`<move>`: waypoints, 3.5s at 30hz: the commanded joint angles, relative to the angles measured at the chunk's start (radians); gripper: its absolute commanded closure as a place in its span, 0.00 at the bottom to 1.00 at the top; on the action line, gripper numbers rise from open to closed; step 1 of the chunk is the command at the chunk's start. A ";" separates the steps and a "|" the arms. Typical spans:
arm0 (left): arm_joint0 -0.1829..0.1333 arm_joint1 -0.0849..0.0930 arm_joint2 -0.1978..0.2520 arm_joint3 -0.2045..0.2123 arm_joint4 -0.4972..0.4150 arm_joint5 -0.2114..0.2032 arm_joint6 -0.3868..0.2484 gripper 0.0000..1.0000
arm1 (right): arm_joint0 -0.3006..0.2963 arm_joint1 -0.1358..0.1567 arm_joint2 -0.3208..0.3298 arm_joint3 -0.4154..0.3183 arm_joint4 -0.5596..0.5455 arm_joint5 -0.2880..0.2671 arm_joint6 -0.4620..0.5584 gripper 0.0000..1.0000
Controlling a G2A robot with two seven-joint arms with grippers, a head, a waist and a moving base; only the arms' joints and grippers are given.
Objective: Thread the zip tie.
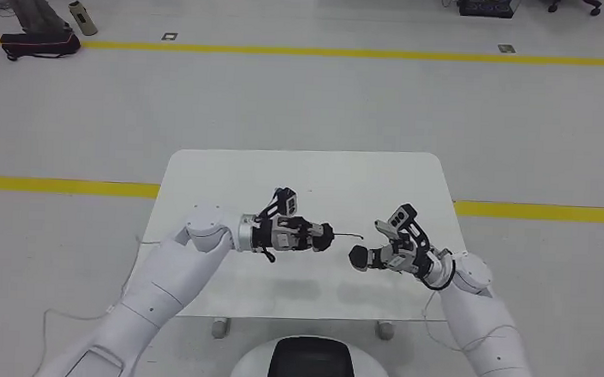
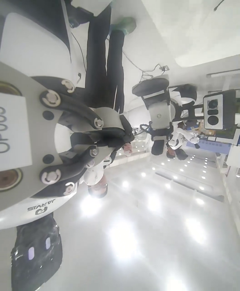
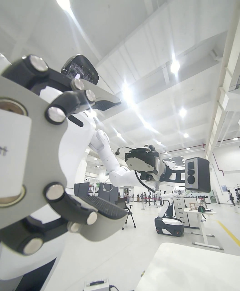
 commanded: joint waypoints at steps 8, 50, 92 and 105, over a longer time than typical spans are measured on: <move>-0.008 -0.002 0.010 0.035 -0.043 -0.019 -0.014 1.00 | 0.004 0.032 -0.039 -0.011 0.056 -0.049 0.000 0.00; -0.010 -0.001 0.031 0.141 -0.135 -0.163 -0.079 1.00 | 0.081 0.062 -0.124 0.079 0.225 -0.028 0.000 0.00; 0.006 0.016 0.033 0.088 -0.007 -0.287 -0.007 1.00 | 0.078 0.078 -0.139 0.068 0.119 -0.036 -0.059 0.61; 0.006 0.016 0.033 0.088 -0.007 -0.287 -0.007 1.00 | 0.102 0.075 -0.172 0.101 0.101 -0.057 -0.059 0.64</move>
